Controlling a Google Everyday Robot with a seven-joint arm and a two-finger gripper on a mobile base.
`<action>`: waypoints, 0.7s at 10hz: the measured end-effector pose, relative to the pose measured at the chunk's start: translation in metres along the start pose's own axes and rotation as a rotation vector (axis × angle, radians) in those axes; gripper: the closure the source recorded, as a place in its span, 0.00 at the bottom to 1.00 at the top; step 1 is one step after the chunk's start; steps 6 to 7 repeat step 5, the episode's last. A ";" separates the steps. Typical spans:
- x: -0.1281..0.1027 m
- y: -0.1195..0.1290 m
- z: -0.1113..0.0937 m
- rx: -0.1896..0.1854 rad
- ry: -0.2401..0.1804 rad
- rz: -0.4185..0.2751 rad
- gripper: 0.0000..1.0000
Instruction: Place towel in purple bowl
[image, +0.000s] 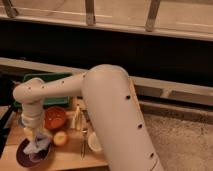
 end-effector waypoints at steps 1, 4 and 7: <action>0.002 0.002 0.001 -0.004 0.005 -0.003 0.21; 0.008 0.007 -0.003 -0.001 -0.009 -0.001 0.21; 0.007 0.007 -0.004 -0.001 -0.010 -0.001 0.21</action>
